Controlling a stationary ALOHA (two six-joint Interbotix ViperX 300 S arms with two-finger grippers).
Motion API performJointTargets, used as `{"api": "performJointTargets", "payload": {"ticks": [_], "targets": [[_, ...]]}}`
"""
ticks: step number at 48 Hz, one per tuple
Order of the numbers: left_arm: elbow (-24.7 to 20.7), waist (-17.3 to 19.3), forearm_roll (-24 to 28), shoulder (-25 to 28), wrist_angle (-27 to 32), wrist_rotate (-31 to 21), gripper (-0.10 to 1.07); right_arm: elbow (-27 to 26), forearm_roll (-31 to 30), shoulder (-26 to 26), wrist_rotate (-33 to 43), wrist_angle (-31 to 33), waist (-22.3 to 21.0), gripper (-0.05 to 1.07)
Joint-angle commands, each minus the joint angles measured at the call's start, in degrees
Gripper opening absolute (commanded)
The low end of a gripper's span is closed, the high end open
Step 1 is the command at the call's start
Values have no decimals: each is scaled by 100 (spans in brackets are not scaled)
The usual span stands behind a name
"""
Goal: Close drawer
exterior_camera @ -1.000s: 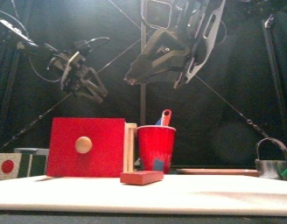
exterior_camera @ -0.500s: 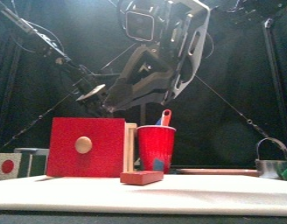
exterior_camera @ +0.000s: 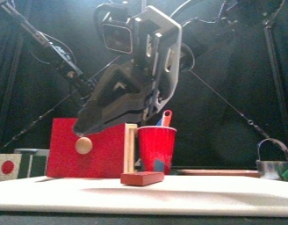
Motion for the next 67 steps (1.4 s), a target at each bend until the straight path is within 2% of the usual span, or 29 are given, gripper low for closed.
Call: {"api": "performJointTargets", "payload": {"ticks": [1,15,35,51,67], "targets": [[-35,-35,-35,-9,-9,9,65,-237,-26,-62,-9,35,-88,24],[53,-132,-62,114,-9,9,64,-431,-167,18,-9,659,-483,24],[62,-97,-44,114,9,9,64,-519,-554,18,-9,844,-932,24],[105,-70,9,114,9,9,64,-606,-958,26,-26,976,-1459,24],[114,211,62,123,-26,18,64,-896,-1239,97,-9,976,-1916,24]]}}
